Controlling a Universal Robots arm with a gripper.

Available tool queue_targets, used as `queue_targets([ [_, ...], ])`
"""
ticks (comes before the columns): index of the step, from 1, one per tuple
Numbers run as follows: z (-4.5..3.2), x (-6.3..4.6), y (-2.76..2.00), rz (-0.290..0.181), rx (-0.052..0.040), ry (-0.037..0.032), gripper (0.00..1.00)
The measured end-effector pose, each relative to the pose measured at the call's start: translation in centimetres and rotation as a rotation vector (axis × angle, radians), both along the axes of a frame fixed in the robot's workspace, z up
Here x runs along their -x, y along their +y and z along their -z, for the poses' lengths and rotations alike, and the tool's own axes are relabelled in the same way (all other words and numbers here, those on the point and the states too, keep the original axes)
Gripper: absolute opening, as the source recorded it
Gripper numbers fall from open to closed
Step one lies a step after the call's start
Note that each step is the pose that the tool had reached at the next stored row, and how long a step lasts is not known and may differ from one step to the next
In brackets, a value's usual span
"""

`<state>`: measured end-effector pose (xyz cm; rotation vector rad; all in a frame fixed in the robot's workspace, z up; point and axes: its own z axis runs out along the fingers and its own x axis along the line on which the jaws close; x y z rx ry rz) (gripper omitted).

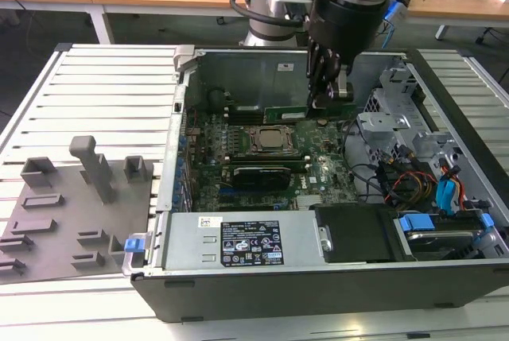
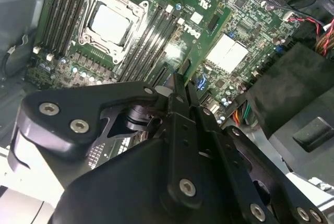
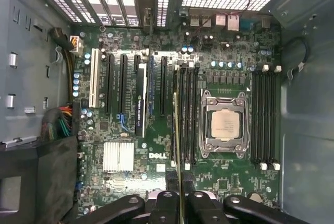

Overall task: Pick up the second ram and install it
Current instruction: 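Pick up the second ram and move it above second insertion slot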

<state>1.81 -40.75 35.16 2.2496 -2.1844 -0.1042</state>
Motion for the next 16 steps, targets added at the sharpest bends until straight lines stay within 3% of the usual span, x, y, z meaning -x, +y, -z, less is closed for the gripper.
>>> queue_targets([
  [10, 1.86, -0.3, 0.14, 0.0, 0.0, 0.0, 0.14],
  [15, 2.18, -0.2, 2.52, 0.003, -0.0005, -0.0001, 0.14],
  [16, 2.2, -0.2, 2.67, 0.002, -0.0004, 0.0, 0.14],
])
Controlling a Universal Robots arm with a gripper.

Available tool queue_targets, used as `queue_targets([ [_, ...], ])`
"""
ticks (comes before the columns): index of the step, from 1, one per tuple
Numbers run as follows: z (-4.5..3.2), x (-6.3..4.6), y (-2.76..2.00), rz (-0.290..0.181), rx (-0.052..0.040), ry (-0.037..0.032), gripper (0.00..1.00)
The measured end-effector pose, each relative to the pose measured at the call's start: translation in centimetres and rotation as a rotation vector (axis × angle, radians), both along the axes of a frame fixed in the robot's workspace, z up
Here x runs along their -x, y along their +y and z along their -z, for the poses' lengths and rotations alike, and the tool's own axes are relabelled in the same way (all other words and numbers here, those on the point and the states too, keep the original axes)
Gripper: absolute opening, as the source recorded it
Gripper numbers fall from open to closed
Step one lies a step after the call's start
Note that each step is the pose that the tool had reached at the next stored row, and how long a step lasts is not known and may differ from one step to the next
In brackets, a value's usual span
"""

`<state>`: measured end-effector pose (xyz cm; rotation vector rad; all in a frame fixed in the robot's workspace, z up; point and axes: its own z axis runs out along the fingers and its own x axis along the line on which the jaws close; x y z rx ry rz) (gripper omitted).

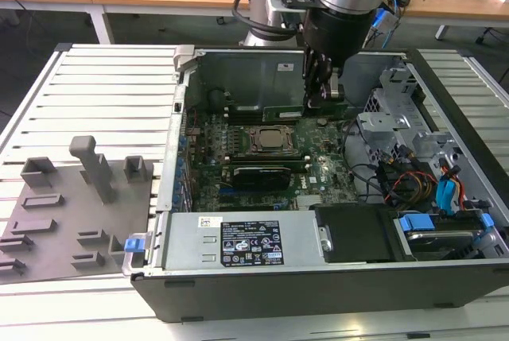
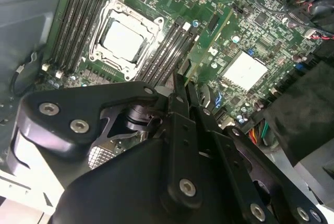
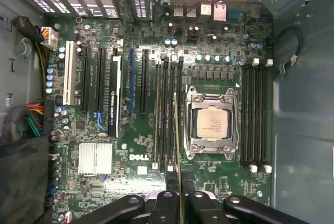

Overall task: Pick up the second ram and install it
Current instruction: 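Pick up the second ram and move it above second insertion slot, then insert the second ram into the second slot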

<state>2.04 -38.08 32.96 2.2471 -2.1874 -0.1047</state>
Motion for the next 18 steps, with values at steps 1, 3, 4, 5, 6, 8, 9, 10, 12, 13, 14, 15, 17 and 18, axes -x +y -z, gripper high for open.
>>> queue_targets([
  [1, 0.0, 0.0, 0.0, 0.0, 0.0, 0.0, 0.14],
  [3, 0.0, 0.01, 0.01, 0.0, -0.0001, 0.0, 0.14],
  [4, 0.0, 0.01, 0.01, 0.0, -0.0001, 0.0, 0.14],
  [5, 0.0, 0.01, 0.02, 0.0, 0.0, 0.0, 0.14],
  [6, 0.0, 0.01, 0.02, 0.0, -0.0001, 0.0, 0.14],
  [8, 0.0, 0.01, 0.02, 0.0, -0.0001, 0.0, 0.14],
  [9, 0.0, 0.01, 0.02, 0.0, 0.0, 0.0, 0.14],
  [10, 0.0, 0.01, 0.03, 0.0, -0.0001, 0.0, 0.14],
  [12, 0.0, 0.01, 0.03, 0.0, -0.0001, -0.0001, 0.14],
  [13, 0.0, 0.01, 0.03, 0.0, -0.0001, 0.0, 0.14],
  [14, 0.0, 0.01, 0.04, 0.0, -0.0001, 0.0, 0.14],
  [15, 0.0, 0.01, 0.04, 0.0, -0.0001, 0.0, 0.14],
  [17, 0.02, 0.03, 0.05, 0.035, -0.0002, 0.0, 0.14],
  [18, 0.03, 0.03, 0.05, 0.056, 0.0, 0.0, 0.14],
])
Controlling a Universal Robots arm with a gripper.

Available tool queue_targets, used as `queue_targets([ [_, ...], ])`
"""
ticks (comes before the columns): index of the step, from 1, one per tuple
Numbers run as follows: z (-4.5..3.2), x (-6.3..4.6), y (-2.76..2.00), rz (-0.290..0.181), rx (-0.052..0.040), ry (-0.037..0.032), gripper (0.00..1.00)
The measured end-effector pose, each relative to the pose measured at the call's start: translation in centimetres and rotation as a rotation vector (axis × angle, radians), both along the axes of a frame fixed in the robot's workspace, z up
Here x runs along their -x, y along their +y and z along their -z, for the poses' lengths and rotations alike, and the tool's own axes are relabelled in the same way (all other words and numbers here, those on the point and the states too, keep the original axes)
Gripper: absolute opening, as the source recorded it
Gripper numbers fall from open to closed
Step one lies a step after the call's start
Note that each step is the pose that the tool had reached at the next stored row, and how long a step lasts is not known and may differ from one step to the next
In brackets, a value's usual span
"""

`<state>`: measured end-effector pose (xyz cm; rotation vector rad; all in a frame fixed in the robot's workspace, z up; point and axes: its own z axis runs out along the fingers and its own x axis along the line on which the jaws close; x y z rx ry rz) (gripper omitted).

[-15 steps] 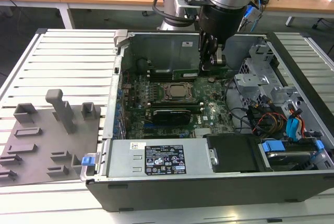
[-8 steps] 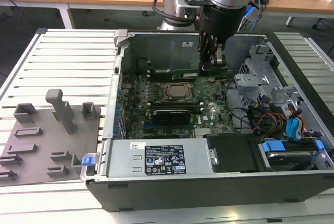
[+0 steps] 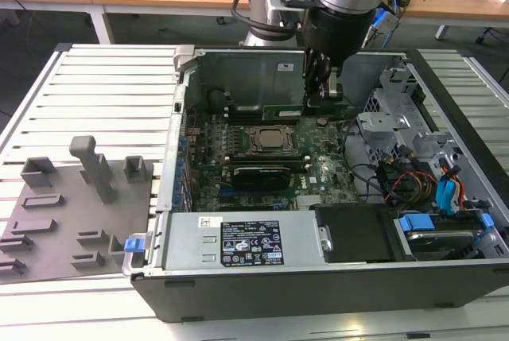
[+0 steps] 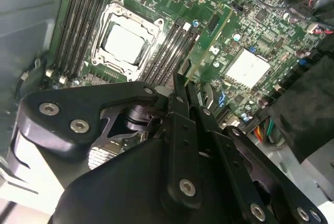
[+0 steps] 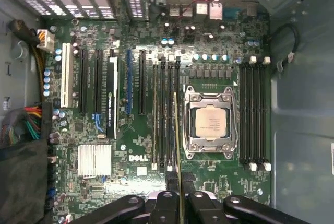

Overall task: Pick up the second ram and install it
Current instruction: 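Insert the second ram into the second slot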

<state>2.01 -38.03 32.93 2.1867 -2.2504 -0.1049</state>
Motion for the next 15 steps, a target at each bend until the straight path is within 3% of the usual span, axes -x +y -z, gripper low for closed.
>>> queue_targets([
  [1, 0.02, 0.0, 0.0, 0.047, 0.0, 0.0, 0.14],
  [2, 0.03, 0.0, 0.0, 0.055, -0.0001, 0.0, 0.14],
  [15, 1.28, 0.4, -0.01, 0.055, -0.0001, 0.0, 0.14],
])
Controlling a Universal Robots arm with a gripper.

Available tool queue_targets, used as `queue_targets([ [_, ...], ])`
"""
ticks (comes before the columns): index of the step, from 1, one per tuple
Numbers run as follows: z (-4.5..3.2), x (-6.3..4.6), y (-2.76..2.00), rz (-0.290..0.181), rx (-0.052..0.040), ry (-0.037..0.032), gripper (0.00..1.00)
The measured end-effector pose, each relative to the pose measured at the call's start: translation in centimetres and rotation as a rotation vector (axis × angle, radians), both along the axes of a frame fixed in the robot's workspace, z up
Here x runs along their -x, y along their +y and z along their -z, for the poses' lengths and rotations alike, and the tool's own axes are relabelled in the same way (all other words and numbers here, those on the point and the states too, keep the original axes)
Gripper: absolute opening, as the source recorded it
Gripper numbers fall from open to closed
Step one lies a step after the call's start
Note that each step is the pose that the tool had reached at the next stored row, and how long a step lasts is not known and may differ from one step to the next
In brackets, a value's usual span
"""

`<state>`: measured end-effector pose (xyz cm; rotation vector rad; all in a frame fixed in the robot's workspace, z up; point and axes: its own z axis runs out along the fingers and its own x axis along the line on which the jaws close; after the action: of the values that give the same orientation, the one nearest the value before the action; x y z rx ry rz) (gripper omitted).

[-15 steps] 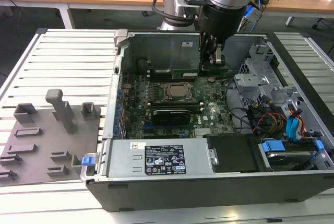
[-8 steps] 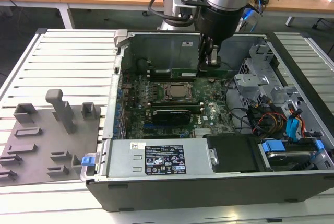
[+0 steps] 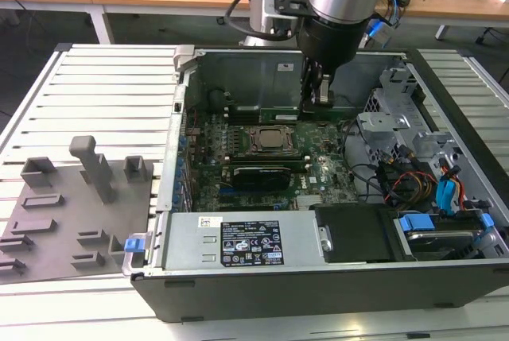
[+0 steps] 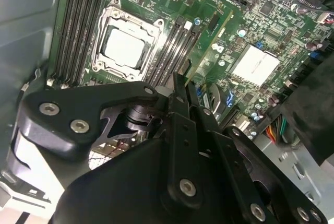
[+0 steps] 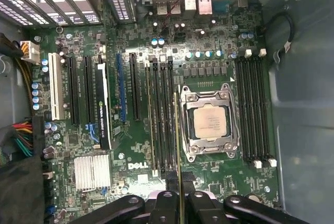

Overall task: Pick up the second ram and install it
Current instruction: 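Insert the second ram into the second slot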

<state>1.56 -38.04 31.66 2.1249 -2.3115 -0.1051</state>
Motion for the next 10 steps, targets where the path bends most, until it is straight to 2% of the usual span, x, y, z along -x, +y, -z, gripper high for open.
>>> queue_targets([
  [8, 0.58, 0.07, 0.0, 0.0, 0.0, -0.0001, 0.14],
  [10, 0.95, 0.21, 0.0, 0.0, 0.0001, 0.0, 0.14],
])
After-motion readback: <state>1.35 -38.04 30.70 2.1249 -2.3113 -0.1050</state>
